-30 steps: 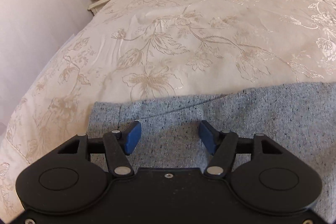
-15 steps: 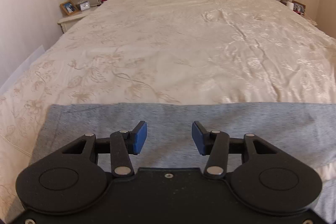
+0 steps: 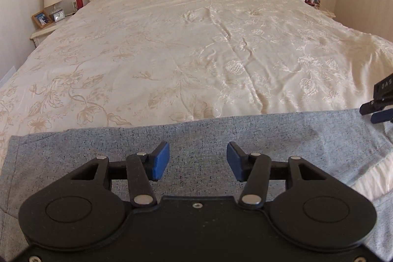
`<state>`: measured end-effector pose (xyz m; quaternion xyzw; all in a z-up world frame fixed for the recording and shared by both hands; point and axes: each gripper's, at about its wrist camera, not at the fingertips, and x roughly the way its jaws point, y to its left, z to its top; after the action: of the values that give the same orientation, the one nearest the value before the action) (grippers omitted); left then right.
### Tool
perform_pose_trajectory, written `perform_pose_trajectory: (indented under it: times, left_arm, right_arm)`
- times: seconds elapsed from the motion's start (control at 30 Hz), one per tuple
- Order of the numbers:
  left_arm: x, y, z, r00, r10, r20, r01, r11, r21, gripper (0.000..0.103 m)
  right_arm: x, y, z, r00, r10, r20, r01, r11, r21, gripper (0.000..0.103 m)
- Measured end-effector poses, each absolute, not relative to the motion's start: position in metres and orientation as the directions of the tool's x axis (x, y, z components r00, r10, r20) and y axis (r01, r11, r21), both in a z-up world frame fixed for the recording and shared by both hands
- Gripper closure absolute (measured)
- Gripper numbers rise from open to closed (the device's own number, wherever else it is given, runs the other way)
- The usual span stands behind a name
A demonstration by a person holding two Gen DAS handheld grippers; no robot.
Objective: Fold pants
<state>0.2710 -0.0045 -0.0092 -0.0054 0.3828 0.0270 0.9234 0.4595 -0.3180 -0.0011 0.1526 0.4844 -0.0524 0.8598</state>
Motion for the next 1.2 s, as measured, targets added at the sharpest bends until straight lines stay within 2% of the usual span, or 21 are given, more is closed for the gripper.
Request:
perform_pose_trajectory:
  times: [0.17, 0.27, 0.4, 0.53, 0.7, 0.9, 1.0, 1.03, 1.07, 1.2]
  left_arm:
    - [0.284, 0.0, -0.031, 0.68, 0.023, -0.733, -0.032, 0.999, 0.002, 0.045]
    - [0.287, 0.002, -0.039, 0.701, 0.037, -0.712, -0.04, 0.999, 0.013, 0.045]
    - [0.295, 0.01, -0.051, 0.715, 0.004, -0.699, -0.043, 0.998, -0.039, 0.045]
    - [0.296, 0.01, -0.063, 0.739, 0.042, -0.673, -0.056, 0.998, 0.001, 0.045]
    - [0.303, 0.021, -0.069, 0.717, 0.013, -0.696, -0.07, 0.996, -0.054, 0.045]
    - [0.305, 0.029, -0.068, 0.722, 0.043, -0.69, -0.102, 0.994, -0.045, 0.046]
    - [0.305, 0.031, -0.067, 0.714, 0.013, -0.7, -0.089, 0.993, -0.072, 0.046]
    - [0.305, 0.031, -0.067, 0.717, 0.017, -0.697, -0.09, 0.993, -0.069, 0.046]
    - [0.304, 0.03, -0.066, 0.72, 0.025, -0.693, -0.094, 0.994, -0.061, 0.046]
    - [0.3, 0.028, -0.062, 0.737, 0.037, -0.675, -0.088, 0.995, -0.042, 0.046]
  right_arm:
    - [0.491, -0.312, -0.018, 0.502, 0.042, -0.864, 0.27, 0.941, 0.203, 0.073]
    - [0.514, -0.307, -0.033, 0.483, 0.027, -0.875, 0.293, 0.937, 0.191, 0.073]
    - [0.541, -0.302, -0.054, 0.468, 0.013, -0.884, 0.352, 0.915, 0.2, 0.073]
    - [0.563, -0.299, -0.073, 0.443, -0.027, -0.896, 0.413, 0.893, 0.177, 0.073]
    - [0.585, -0.294, -0.097, 0.381, -0.092, -0.92, 0.459, 0.883, 0.102, 0.074]
    - [0.591, -0.281, -0.106, 0.333, -0.174, -0.927, 0.464, 0.886, 0.0, 0.074]
    - [0.587, -0.277, -0.105, 0.336, -0.191, -0.922, 0.451, 0.892, -0.02, 0.081]
    - [0.586, -0.277, -0.104, 0.339, -0.188, -0.922, 0.446, 0.895, -0.018, 0.091]
    - [0.583, -0.278, -0.103, 0.34, -0.184, -0.922, 0.442, 0.897, -0.016, 0.096]
    - [0.563, -0.284, -0.088, 0.374, -0.162, -0.913, 0.439, 0.898, 0.02, 0.098]
